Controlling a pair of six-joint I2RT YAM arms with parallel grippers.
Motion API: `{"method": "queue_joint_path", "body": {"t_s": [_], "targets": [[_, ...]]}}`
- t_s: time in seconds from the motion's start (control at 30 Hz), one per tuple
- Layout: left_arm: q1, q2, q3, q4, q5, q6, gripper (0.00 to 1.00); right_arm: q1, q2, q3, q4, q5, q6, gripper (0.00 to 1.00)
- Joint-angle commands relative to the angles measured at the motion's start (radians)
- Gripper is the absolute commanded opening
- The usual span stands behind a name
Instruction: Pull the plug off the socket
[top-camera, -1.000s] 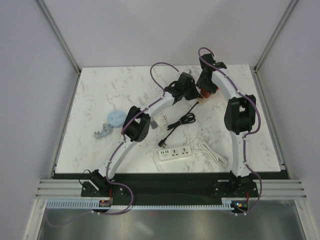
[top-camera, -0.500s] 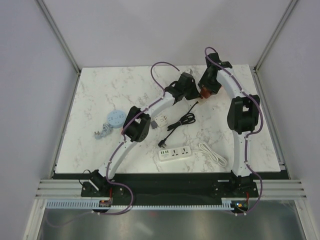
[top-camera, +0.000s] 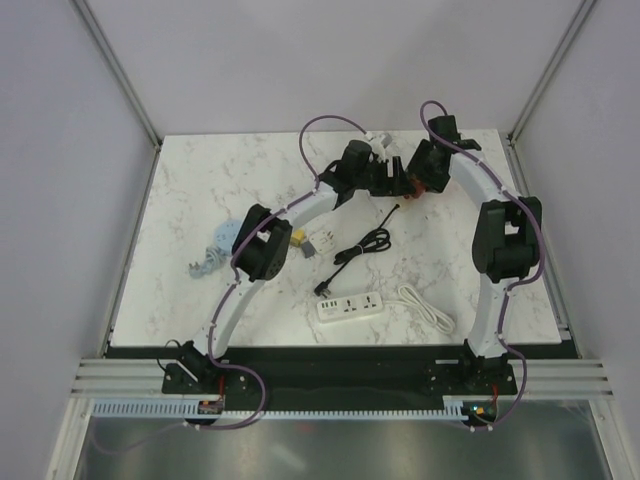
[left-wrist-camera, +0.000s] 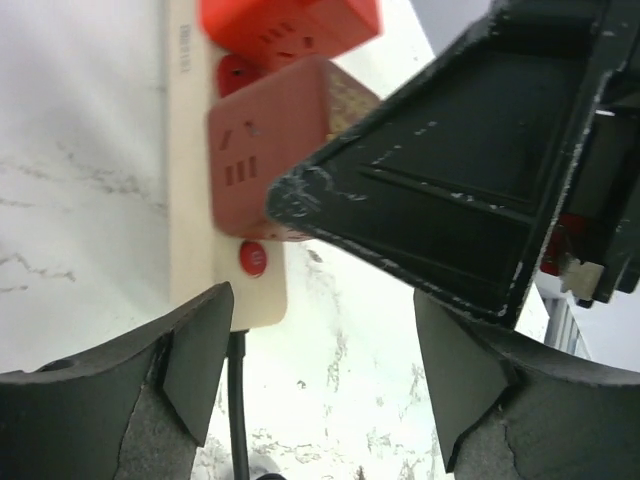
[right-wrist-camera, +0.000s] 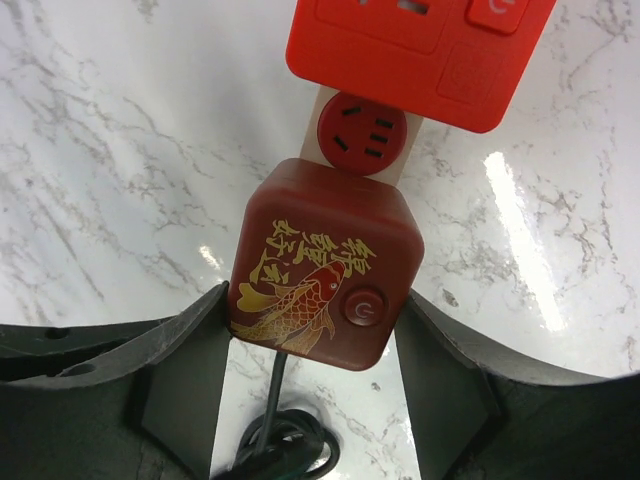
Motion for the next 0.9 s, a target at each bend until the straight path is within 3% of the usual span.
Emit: {"method": "queue_joint_path", "body": {"t_s": [0.0,0.1,0.17,0.3,0.37,0.43,0.53,0.6,0.87], "targets": [[0.018,-0.046,-0.007,0.065,0.123,0.067,0.81,0.009,-0.105,0.008,0.124,-0.102,-0.028,0.0],[0.023,-0.02,0.011,0.071,0.16,0.056,0.79,-0.005,-0.121,-0.012,0.144,-0.133,-0.031,0.0],[0.024,-0.003,0.039,0.069,0.193,0.033,0.68,-0.021,-0.128,-0.023,0.159,-0.154,-0.021,0.0],[0.029,0.002,0.037,0.076,0.215,0.036,0.59,-0.039,-0.137,-0.043,0.172,-0.163,-0.024,0.0],[0.032,-0.021,0.0,0.127,0.232,0.03,0.44,-0.048,-0.134,-0.05,0.17,-0.168,-0.027,0.0],[0.032,-0.047,-0.059,0.164,0.23,0.028,0.4,-0.051,-0.131,-0.063,0.172,-0.165,-0.037,0.0],[0.032,-0.098,-0.122,0.208,0.212,0.044,0.43,-0.053,-0.129,-0.082,0.175,-0.162,-0.044,0.0],[0.035,-0.117,-0.141,0.206,0.178,0.053,0.52,-0.051,-0.129,-0.092,0.179,-0.16,-0.044,0.0],[0.064,-0.037,-0.06,0.145,0.198,-0.022,0.73,-0.051,-0.134,-0.086,0.195,-0.197,-0.028,0.0]]}}
